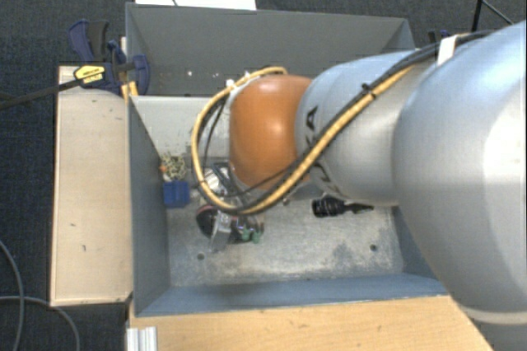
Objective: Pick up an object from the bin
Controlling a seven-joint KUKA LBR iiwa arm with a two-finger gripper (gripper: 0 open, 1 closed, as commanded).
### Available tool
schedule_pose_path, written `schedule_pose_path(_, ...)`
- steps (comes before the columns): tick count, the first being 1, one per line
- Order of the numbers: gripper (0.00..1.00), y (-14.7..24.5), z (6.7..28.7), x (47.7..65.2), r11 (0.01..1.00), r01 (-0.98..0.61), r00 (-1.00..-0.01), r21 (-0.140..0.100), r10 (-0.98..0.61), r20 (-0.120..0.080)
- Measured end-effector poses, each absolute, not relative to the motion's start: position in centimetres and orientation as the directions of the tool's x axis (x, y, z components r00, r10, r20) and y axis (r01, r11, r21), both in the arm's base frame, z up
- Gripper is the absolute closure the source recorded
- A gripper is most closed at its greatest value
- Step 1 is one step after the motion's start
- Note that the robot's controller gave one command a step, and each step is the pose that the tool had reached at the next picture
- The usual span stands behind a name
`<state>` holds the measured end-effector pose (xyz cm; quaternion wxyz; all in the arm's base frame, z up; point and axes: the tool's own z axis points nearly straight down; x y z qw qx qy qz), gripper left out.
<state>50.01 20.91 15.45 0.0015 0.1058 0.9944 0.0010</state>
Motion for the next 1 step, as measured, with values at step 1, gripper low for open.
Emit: schedule_pose_path(1,1.0,20.89,16.91,50.04,0.979,0.206,-0.979,0.002,0.206,-0.002)
